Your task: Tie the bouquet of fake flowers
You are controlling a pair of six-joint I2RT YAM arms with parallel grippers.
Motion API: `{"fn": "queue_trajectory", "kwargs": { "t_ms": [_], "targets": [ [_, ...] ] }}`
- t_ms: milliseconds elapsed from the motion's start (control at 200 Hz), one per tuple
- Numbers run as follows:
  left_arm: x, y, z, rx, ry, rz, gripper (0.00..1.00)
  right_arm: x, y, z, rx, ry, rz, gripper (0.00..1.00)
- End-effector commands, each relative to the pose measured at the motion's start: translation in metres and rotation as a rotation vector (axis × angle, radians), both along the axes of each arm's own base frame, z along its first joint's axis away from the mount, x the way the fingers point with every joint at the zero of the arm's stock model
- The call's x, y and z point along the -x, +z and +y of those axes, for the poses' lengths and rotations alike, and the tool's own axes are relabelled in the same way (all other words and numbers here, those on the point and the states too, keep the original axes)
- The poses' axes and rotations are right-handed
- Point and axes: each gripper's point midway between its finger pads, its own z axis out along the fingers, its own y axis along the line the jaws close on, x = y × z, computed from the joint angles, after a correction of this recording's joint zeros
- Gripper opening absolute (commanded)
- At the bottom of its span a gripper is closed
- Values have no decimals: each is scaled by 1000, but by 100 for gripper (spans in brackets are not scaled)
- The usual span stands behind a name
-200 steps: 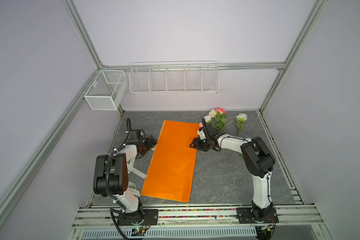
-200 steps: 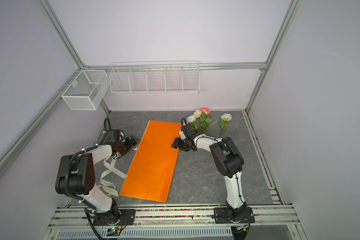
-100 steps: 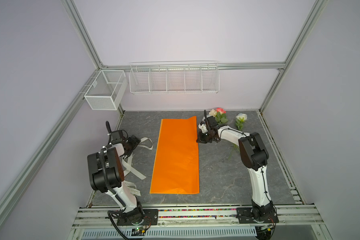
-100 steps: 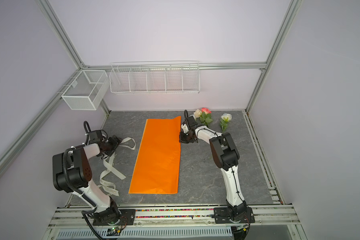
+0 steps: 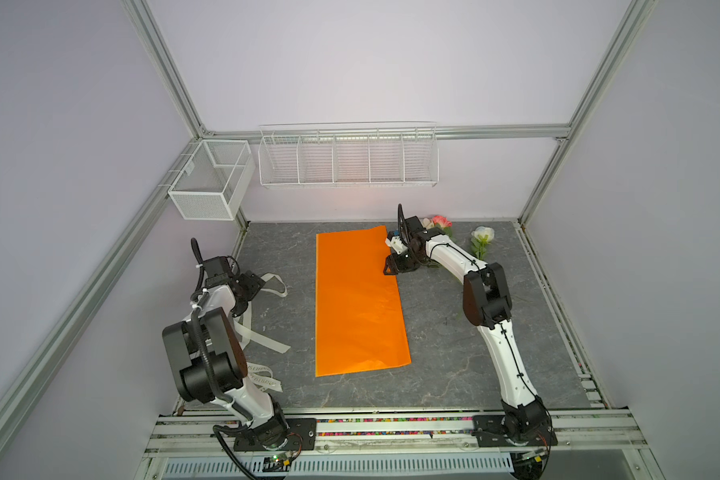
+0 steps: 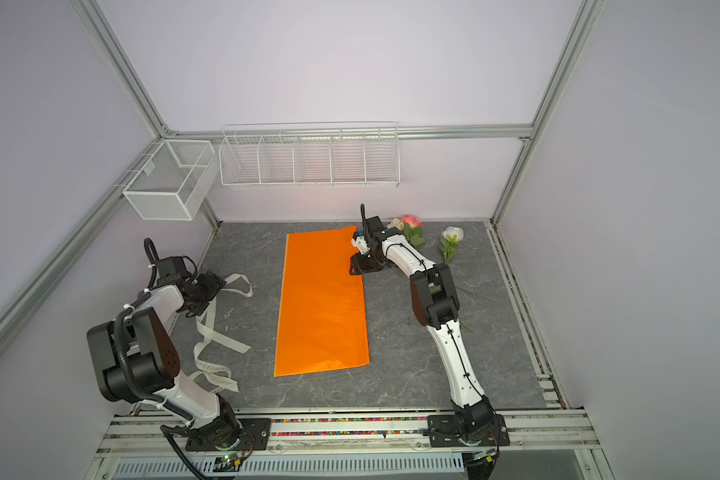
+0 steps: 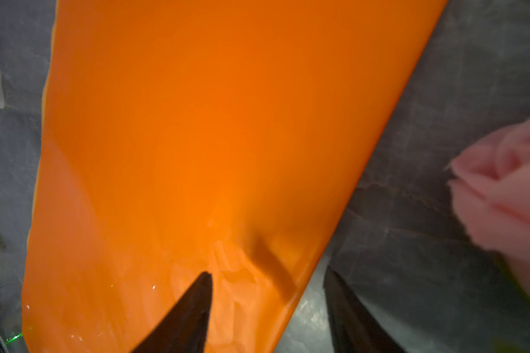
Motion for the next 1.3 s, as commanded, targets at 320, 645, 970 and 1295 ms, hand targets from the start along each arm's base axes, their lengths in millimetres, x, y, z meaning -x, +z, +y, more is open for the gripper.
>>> {"fn": "queue_trajectory", "kwargs": {
  "t_ms": [320, 645, 970, 1295],
  "targets": [
    [92, 62, -47, 29, -19, -129, 89, 122, 106, 44, 48, 118, -312, 73],
    [153, 42, -44, 28, 180, -66, 88, 251, 48, 150, 91, 370, -279, 68],
    [177, 50, -12, -88, 363, 29, 92, 280, 14, 183, 158, 425, -273, 73],
    [176, 60, -11, -99, 364, 1, 92, 298, -5, 203, 184, 463, -252, 82]
  ]
}}
